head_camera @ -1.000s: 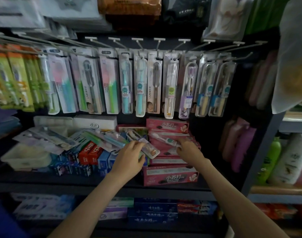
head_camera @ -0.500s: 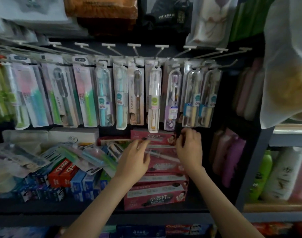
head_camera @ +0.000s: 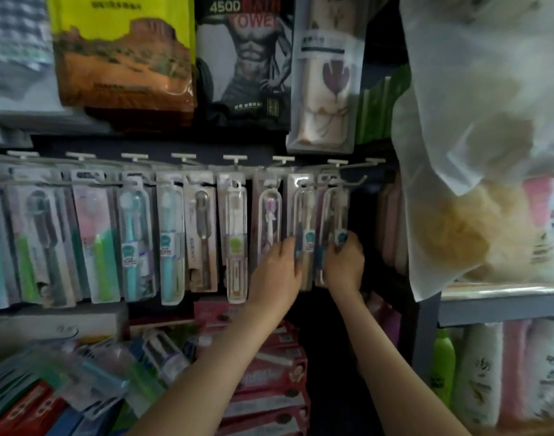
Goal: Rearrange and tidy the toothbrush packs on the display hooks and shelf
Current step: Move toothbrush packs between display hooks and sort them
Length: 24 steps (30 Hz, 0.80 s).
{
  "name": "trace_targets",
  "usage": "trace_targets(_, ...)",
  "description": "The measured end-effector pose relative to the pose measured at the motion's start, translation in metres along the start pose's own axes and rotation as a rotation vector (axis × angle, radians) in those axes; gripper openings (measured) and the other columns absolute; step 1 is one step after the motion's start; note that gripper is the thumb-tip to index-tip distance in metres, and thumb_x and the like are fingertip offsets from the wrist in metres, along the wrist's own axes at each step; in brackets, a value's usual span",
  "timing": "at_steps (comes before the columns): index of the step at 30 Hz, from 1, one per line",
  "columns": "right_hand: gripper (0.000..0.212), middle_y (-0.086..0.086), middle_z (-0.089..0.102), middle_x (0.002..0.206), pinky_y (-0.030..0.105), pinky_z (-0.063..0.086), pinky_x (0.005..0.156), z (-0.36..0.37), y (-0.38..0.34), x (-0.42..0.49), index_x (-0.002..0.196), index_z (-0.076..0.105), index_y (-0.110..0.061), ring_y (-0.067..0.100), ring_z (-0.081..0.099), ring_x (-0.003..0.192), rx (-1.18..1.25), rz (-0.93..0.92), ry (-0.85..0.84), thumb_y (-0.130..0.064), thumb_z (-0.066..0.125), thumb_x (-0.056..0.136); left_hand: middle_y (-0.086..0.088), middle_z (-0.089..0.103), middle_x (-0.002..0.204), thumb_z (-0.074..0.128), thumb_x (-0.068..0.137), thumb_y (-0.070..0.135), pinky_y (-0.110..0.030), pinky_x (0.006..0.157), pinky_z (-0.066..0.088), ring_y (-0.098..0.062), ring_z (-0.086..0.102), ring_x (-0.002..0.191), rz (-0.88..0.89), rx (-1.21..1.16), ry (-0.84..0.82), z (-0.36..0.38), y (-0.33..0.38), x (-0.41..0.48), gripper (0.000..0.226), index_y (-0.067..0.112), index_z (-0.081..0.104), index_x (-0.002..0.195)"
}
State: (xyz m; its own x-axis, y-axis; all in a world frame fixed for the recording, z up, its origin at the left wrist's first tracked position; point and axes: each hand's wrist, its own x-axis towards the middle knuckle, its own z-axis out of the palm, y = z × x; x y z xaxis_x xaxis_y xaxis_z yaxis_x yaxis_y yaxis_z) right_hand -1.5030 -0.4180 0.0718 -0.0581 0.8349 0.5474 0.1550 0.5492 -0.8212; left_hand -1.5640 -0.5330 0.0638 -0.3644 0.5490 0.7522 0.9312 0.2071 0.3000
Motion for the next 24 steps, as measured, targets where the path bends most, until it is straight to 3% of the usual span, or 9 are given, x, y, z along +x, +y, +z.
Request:
trace_targets(5,0.03,0.013,0.056,0.114,0.02,0.035,0.075,-0.015,-0.002,-0.01,0.121,0.052,-0.004,0.027,0.056,0.101,0.042,-0.073,0.032,-0.011,0.053,0.092,-0.013,0.054,0.122,0.048,0.097,0.034,-0.034,0.067,0.045,-0.027,0.059,0.1,-0.13,0.032,-0.049,0.023,0.017,0.032,0.047,0.008,0.034,0.133)
trace_targets(12,0.031,0.007,0.057,0.112,0.021,0.039,0.075,-0.031,-0.003,-0.022,0.122,0.053,-0.007,0.021,0.057,0.098,0.109,-0.122,-0.011,-0.016,0.054,0.092,-0.018,0.058,0.113,0.051,0.095,0.027,-0.04,0.07,0.049,-0.034,0.06,0.096,-0.256,-0.117,-0.061,0.034,0.025,0.043,0.033,0.004,0.043,0.117)
trace_targets(16,0.033,0.007,0.058,0.113,0.013,0.031,0.068,-0.039,-0.007,-0.028,0.123,0.052,-0.006,0.017,0.054,0.096,0.112,-0.122,-0.04,-0.017,0.054,0.092,-0.017,0.059,0.107,0.06,0.089,0.027,-0.041,0.07,0.051,-0.035,0.061,0.093,-0.338,-0.195,-0.059,0.027,0.033,0.042,0.033,0.005,0.045,0.108)
trace_targets(21,0.03,-0.005,0.05,0.102,0.014,0.033,0.069,-0.052,-0.017,-0.038,0.124,0.05,-0.01,0.007,0.048,0.087,0.104,-0.112,-0.041,-0.019,0.05,0.095,-0.015,0.059,0.103,0.062,0.087,0.024,-0.04,0.066,0.052,-0.031,0.062,0.087,-0.254,-0.172,-0.05,0.011,0.046,0.029,0.038,0.002,0.045,0.113)
trace_targets(24,0.016,-0.007,0.052,0.088,0.008,0.036,0.059,-0.06,-0.022,-0.048,0.109,0.054,-0.012,0.008,0.053,0.076,0.14,-0.145,0.0,-0.014,0.051,0.093,-0.012,0.059,0.103,0.06,0.088,0.028,-0.033,0.059,0.046,-0.028,0.061,0.086,-0.195,-0.109,-0.055,-0.001,0.048,0.016,0.038,0.005,0.045,0.114)
